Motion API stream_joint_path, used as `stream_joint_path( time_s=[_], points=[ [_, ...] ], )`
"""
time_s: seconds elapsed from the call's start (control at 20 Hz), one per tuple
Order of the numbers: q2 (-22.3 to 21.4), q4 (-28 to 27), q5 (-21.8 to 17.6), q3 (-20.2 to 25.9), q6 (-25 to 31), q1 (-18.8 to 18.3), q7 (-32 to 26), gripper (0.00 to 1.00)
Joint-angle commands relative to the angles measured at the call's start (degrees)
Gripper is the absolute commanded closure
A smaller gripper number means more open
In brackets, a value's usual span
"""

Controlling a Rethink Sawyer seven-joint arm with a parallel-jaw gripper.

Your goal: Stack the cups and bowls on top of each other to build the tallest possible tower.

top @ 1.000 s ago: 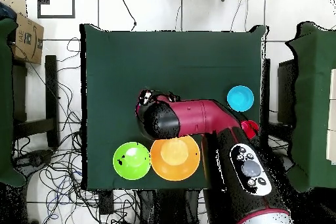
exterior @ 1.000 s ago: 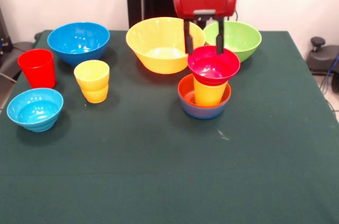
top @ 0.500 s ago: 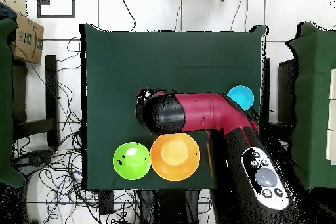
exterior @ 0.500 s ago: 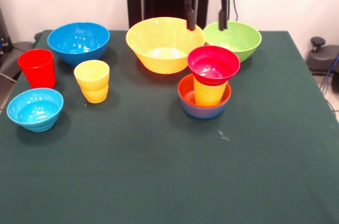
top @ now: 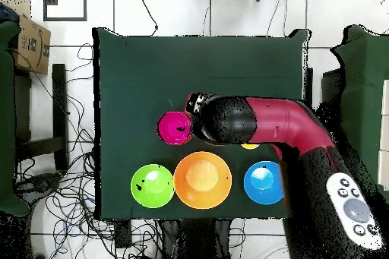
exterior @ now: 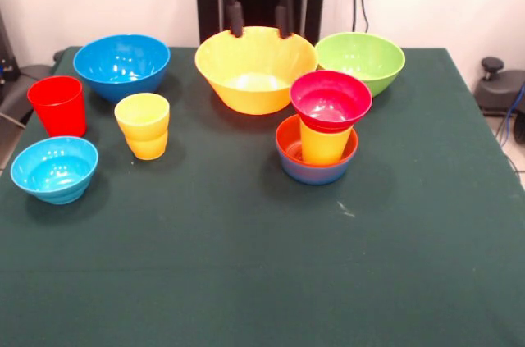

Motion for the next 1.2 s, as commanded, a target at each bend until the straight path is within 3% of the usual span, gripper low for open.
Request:
stream_joint_path(
  time_s=[0.05, 0.45, 0.85, 1.2],
  points=[
    [6.93, -4.37, -8.21, 4.08, 3.36, -3.01, -18.47, 0.0],
    [11.88, -4.71, -14.46, 5.04, -1.42, -6.02, -17.58, 0.0],
    [15.76, -4.97, -19.97, 4.83, -5.17, -6.6, -13.85, 0.0],
    [19.31, -7.08, -23.19, 5.29, -5.66, -7.95, -14.28, 0.0]
  ],
)
